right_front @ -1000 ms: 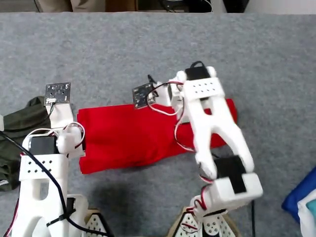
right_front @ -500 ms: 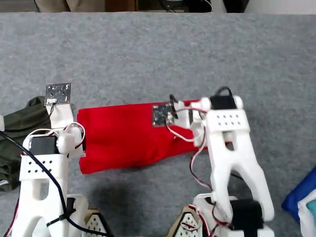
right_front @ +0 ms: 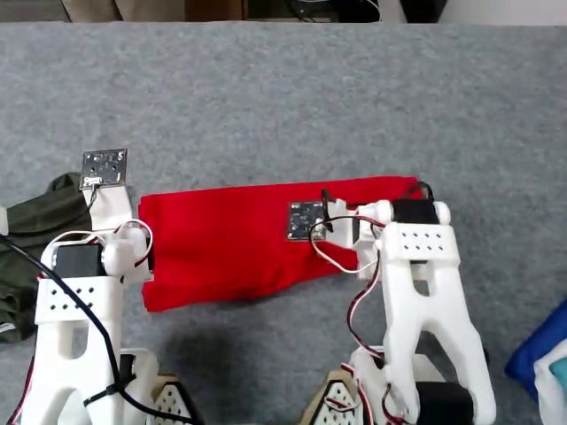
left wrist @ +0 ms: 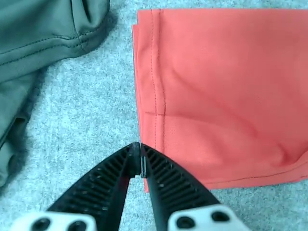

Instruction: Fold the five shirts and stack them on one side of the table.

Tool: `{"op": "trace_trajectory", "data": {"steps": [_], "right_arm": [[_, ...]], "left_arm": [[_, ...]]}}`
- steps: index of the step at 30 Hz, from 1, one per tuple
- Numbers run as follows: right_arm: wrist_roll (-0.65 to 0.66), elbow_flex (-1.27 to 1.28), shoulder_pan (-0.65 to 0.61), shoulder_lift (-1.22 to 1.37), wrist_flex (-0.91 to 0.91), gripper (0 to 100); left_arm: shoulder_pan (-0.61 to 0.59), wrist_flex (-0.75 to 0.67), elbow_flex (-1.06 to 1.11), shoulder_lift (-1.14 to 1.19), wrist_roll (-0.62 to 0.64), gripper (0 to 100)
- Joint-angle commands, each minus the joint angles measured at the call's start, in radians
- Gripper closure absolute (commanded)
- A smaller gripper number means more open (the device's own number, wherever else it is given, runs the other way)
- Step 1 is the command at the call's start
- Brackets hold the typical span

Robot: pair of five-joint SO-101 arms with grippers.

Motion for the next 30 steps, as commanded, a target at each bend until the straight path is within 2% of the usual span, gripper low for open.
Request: {"op": "trace_trajectory", "data": {"steps": [1, 7, 11, 24, 27, 30], "right_arm": [[-0.006, 0.021, 0.013, 0.027, -0.104, 99.2], [-0.009, -0.007, 0.016, 0.183, -0.215, 99.2], [-0.011, -0.085, 0.018, 0.266, -0.227, 99.2], [-0.006, -0.237, -0.016, 0.302, -0.253, 99.2], [-0.008, -0.240, -0.039, 0.348, -0.321, 99.2], [-0.015, -0.292, -0.047, 0.403, -0.299, 99.2]], "left_arm": [[0.003, -0.015, -0.003, -0.013, -0.008, 98], [0.000, -0.064, 0.037, -0.019, -0.008, 98], [0.002, -0.068, 0.038, -0.019, -0.008, 98], [0.006, -0.068, 0.040, -0.018, -0.008, 98], [0.006, -0.068, 0.040, -0.018, -0.008, 98], [0.006, -0.068, 0.040, -0.013, -0.008, 98]]}}
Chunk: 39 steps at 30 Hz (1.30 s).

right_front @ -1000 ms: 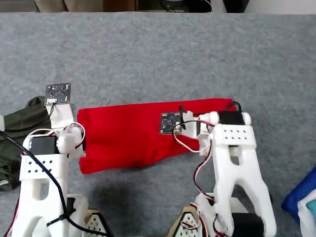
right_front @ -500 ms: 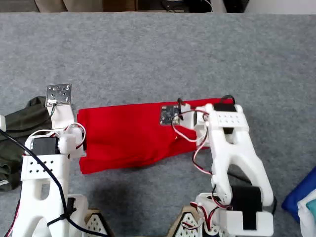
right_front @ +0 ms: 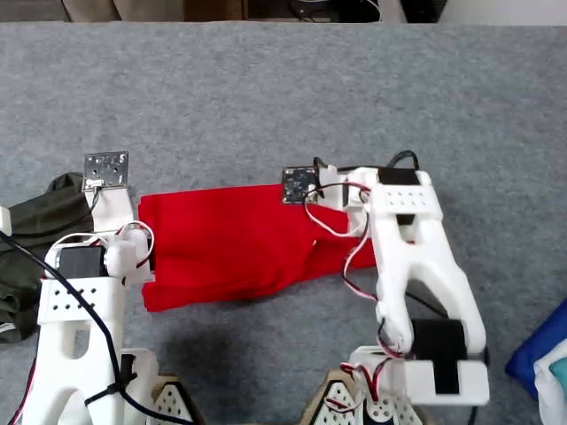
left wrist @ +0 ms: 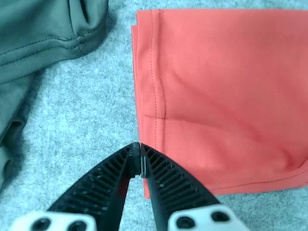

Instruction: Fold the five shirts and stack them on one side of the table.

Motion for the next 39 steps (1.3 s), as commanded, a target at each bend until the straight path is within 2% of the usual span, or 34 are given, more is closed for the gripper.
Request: {"op": "trace_trajectory", "data": {"steps": [1, 7, 12, 19, 32, 39], "right_arm": [[-0.028, -0.108, -0.016, 0.038, 0.023, 99.2], [-0.081, -0.236, 0.022, 0.030, 0.092, 99.2], [-0.084, -0.275, -0.016, 0.028, 0.112, 99.2], [-0.080, -0.278, -0.024, -0.071, 0.350, 99.3], [-0.046, 0.048, -0.002, -0.300, 0.342, 99.3], [-0.049, 0.139, -0.005, -0.298, 0.219, 99.3]], "left_arm": [[0.006, -0.014, -0.003, -0.012, -0.008, 98], [0.006, -0.014, -0.003, -0.012, -0.008, 98], [0.006, -0.014, -0.003, -0.012, -0.008, 98], [0.006, -0.012, -0.003, -0.012, -0.008, 98], [0.006, -0.009, -0.002, -0.015, -0.008, 98], [0.006, -0.009, -0.002, -0.016, -0.008, 98]]}}
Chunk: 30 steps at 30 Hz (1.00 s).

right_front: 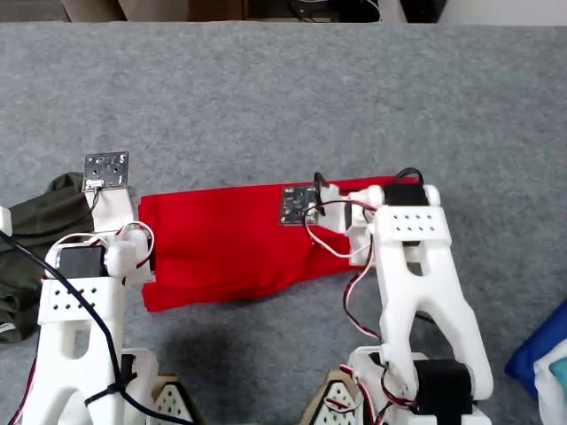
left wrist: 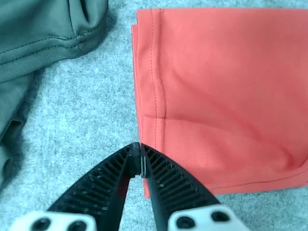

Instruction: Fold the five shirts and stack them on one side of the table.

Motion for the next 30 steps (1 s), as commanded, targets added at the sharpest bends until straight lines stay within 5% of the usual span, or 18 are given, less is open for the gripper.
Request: {"op": "trace_trajectory", "data": {"steps": [1, 20, 30], "right_arm": [[0.003, 0.021, 0.008, -0.038, -0.069, 99.3], [-0.083, -0.410, -0.012, 0.397, -0.160, 99.3], [-0.121, -0.615, -0.041, 0.470, 0.026, 99.3]], "left_arm": [[0.006, -0.009, -0.005, -0.016, -0.008, 98], [0.008, -0.015, 0.009, -0.019, -0.008, 98], [0.008, -0.020, 0.009, -0.019, -0.008, 98]]}}
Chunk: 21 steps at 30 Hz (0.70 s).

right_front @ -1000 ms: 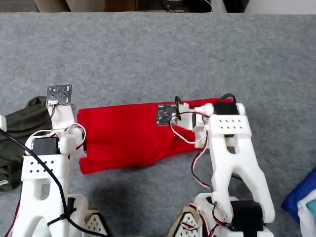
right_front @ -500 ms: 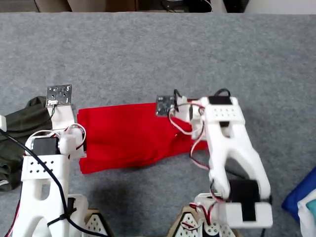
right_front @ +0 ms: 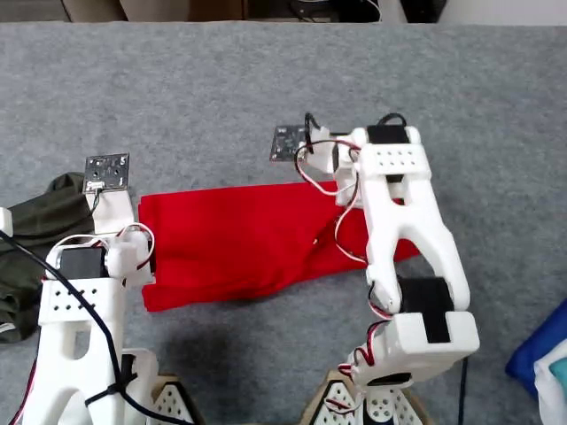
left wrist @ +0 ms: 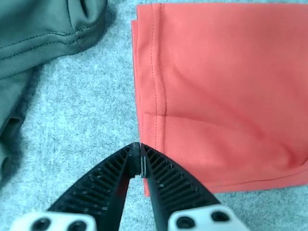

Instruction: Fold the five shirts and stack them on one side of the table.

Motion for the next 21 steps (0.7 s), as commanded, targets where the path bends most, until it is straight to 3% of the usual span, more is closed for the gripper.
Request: {"op": "trace_trajectory", "data": {"steps": [1, 5, 13, 21], "right_arm": [[-0.023, -0.073, -0.015, -0.010, 0.061, 99.3], [-0.048, -0.021, -0.050, -0.045, 0.123, 99.3], [-0.127, 0.131, -0.053, -0.084, 0.080, 99.3], [-0.204, 0.136, -0.186, -0.038, 0.006, 99.3]], "left_arm": [[0.008, -0.028, -0.003, -0.015, -0.006, 98], [0.002, -0.029, -0.003, -0.016, -0.006, 98], [0.000, -0.028, -0.006, -0.016, -0.008, 98], [0.000, -0.029, -0.006, -0.016, -0.008, 98]]}}
